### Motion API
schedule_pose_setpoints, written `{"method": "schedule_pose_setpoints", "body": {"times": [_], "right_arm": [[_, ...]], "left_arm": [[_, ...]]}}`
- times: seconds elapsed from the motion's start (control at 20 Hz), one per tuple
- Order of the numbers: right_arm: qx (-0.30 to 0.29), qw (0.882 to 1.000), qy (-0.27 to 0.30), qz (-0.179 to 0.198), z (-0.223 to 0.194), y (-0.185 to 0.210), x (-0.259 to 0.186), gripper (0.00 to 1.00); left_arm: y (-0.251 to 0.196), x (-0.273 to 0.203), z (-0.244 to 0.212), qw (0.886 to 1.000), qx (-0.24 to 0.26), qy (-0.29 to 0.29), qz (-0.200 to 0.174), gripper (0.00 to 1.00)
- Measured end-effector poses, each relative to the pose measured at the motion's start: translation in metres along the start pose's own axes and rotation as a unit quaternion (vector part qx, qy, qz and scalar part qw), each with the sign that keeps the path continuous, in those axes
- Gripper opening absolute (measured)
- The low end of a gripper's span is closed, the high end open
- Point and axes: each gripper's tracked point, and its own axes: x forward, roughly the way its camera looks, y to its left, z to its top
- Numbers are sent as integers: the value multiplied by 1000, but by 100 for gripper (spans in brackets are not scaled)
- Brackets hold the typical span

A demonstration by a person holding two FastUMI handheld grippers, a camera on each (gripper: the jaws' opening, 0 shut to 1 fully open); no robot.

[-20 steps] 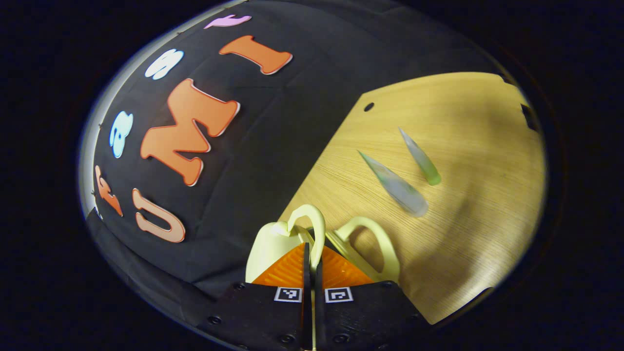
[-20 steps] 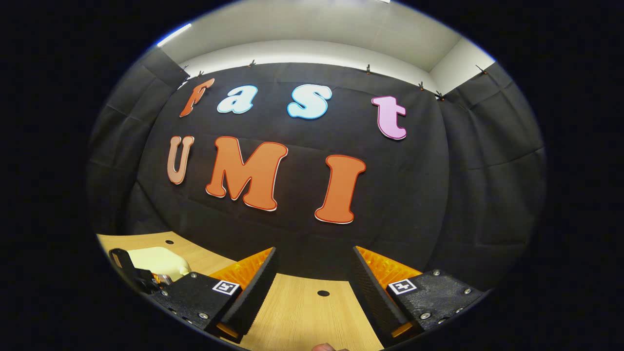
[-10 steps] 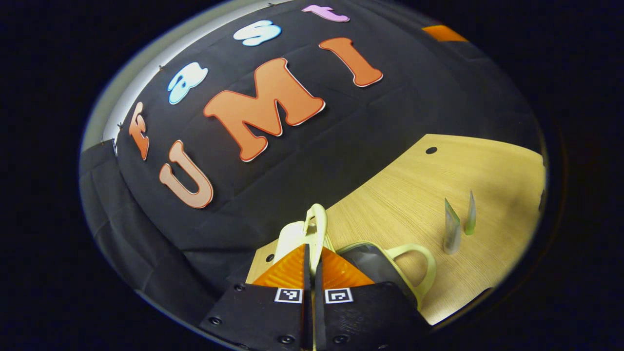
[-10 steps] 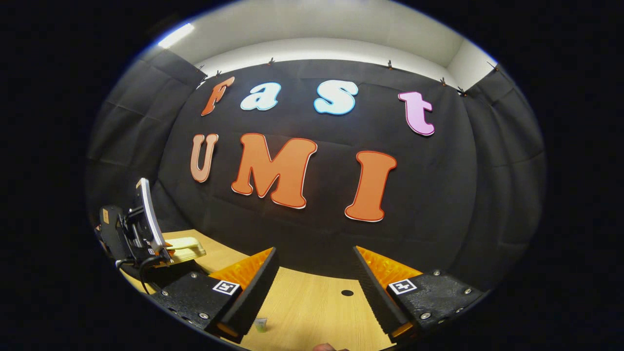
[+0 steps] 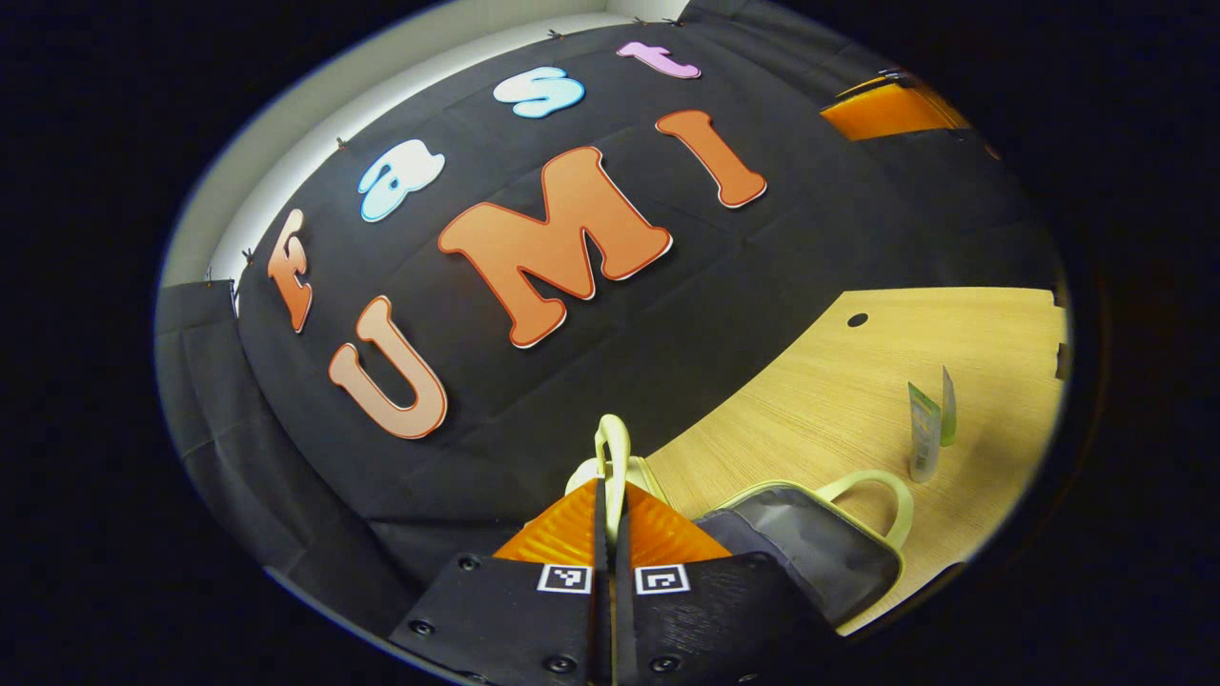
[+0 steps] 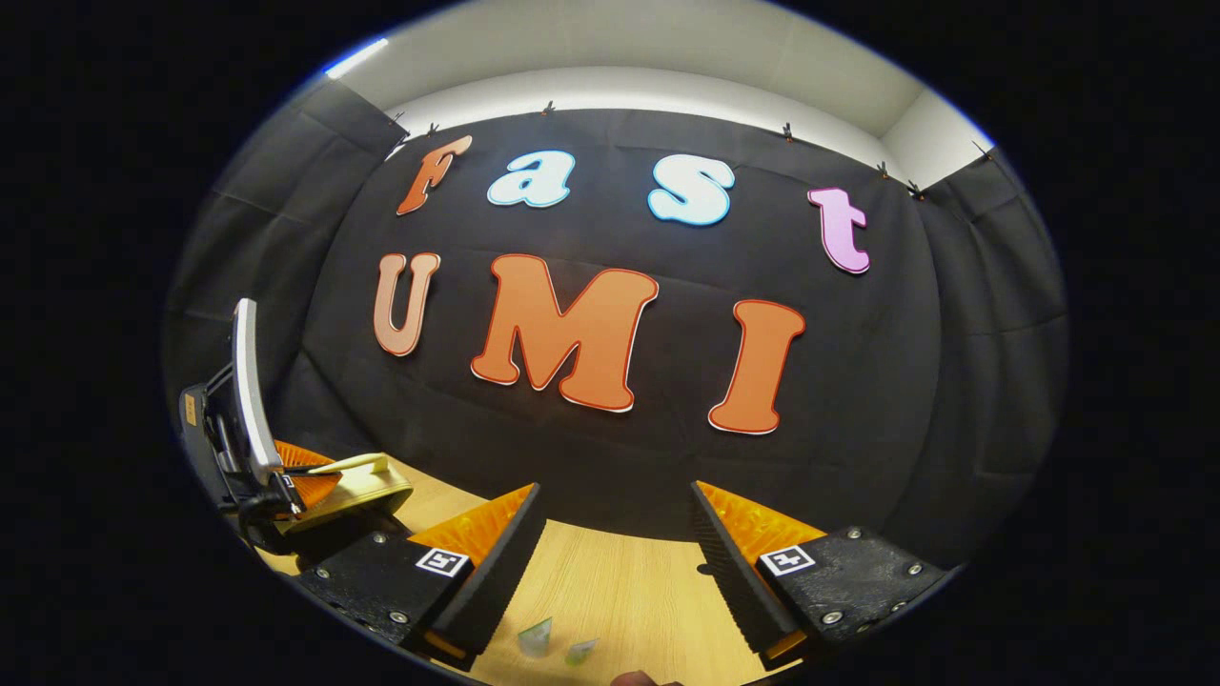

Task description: First open the suitcase, pack the skin care products into it, and then close the suitcase.

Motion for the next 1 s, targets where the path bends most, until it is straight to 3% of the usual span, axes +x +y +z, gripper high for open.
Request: {"method": "schedule_pose_setpoints", "body": {"times": [0.3, 0.5, 0.8, 1.0], "right_arm": [[-27, 999, 18, -42, -3, -6, -7, 95], [-38, 997, 28, -65, -5, -11, -10, 95], [-41, 996, 36, -67, -8, -6, -8, 92], [-35, 997, 27, -56, -6, 0, -2, 95]], "left_arm": [[41, 5, -10, 999, -15, -27, 4, 2], [82, 15, -30, 998, -56, -27, 17, 2], [142, 34, -80, 990, -135, 6, 47, 2], [171, 36, -118, 979, -191, 24, 64, 2]]}}
